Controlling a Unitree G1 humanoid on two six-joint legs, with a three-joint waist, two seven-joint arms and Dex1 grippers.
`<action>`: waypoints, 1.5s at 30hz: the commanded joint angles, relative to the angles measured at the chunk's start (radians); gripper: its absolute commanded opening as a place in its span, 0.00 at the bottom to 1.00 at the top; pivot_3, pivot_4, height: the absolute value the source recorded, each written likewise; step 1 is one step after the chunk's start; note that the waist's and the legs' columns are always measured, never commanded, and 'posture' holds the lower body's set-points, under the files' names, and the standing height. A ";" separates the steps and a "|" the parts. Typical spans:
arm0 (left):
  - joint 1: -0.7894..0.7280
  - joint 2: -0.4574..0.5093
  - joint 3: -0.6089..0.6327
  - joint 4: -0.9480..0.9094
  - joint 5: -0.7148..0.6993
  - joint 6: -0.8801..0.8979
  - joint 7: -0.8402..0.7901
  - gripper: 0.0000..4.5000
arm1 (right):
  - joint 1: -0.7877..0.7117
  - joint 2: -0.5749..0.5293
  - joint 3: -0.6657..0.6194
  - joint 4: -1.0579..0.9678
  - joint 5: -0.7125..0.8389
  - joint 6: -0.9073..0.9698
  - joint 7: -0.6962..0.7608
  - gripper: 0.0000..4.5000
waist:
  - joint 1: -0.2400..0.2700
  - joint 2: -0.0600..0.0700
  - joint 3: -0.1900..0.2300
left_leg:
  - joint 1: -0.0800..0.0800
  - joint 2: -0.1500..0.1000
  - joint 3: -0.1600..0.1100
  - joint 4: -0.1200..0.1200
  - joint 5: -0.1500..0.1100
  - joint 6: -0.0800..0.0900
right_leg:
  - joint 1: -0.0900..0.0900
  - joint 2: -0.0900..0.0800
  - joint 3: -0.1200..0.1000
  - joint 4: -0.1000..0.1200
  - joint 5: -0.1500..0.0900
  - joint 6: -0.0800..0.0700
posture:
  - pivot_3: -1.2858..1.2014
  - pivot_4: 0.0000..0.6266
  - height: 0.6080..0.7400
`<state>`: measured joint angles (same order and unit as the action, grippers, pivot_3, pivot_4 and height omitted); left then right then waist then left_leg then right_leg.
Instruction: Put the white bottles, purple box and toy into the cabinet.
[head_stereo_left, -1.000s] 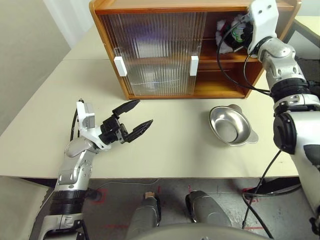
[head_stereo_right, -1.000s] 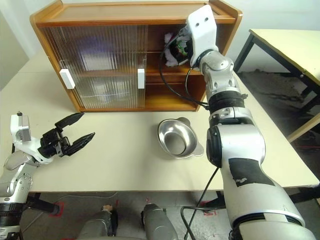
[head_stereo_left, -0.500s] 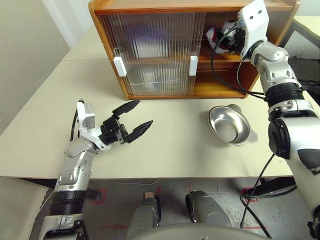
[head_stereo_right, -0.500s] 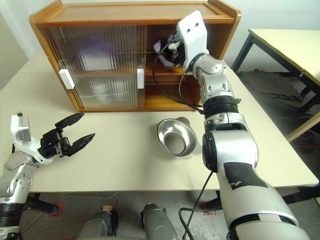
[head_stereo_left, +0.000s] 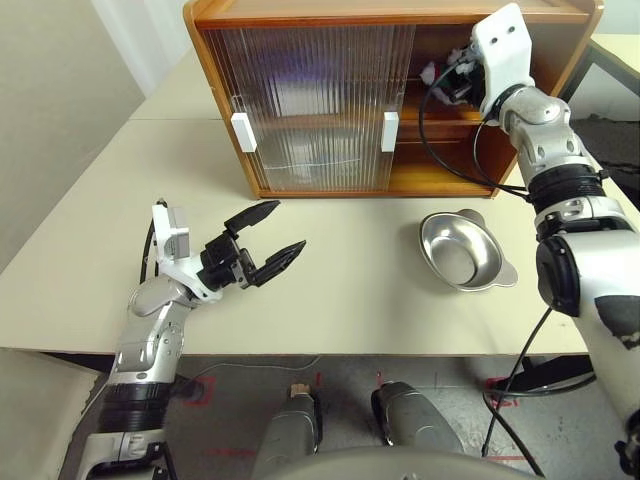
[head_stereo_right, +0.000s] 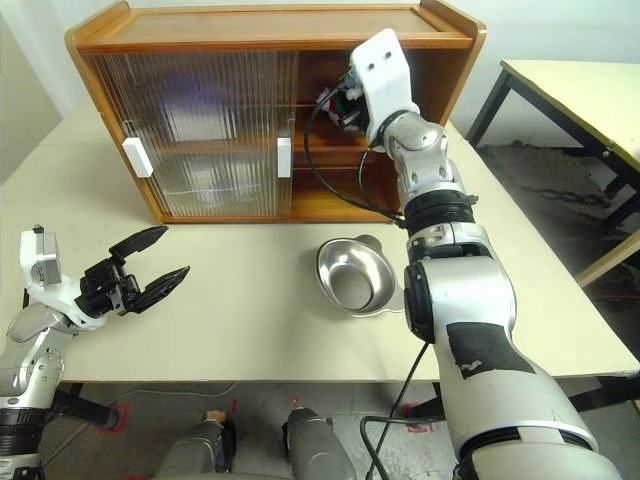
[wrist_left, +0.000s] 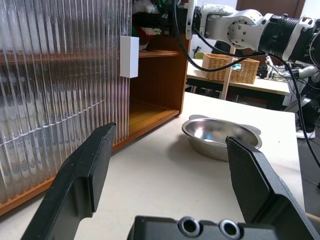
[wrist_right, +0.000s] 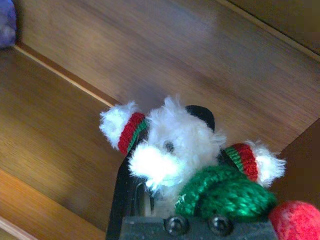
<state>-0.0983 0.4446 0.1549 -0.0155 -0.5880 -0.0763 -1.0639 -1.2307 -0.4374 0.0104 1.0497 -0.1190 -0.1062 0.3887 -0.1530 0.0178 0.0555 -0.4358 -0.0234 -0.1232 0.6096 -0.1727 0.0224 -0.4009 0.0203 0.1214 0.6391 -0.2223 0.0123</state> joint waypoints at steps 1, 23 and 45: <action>0.004 0.002 0.004 -0.006 0.001 0.003 0.000 1.00 | 0.014 -0.009 0.023 0.059 -0.031 0.018 -0.017 0.39 | 0.001 0.000 0.000 | 0.000 0.000 0.000 0.000 0.000 0.000 | 0.000 0.000 0.000 0.000 0.000 0.000 | 0.44 0.11 1.00; 0.004 0.003 0.002 -0.015 0.000 0.010 0.009 1.00 | -0.027 0.035 -0.056 0.099 0.044 -0.052 -0.045 0.99 | 0.000 0.000 0.000 | -0.001 0.000 0.000 -0.001 -0.001 -0.001 | -0.001 0.000 0.000 -0.001 0.000 0.000 | 0.43 0.10 1.00; -0.006 0.000 -0.001 0.001 0.003 0.007 0.002 1.00 | 0.070 -0.096 -0.087 -0.090 0.140 0.040 0.247 0.99 | 0.000 0.000 0.000 | -0.002 0.000 0.001 0.000 0.000 0.000 | -0.002 0.000 0.000 -0.001 0.000 0.000 | 0.43 0.08 1.00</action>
<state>-0.1046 0.4446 0.1544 -0.0204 -0.5881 -0.0700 -1.0556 -1.1759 -0.5216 -0.0786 0.9890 0.0110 -0.0874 0.6119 -0.1535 0.0177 0.0554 -0.4375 -0.0231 -0.1223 0.6096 -0.1725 0.0227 -0.4023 0.0203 0.1214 0.6382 -0.2218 0.0121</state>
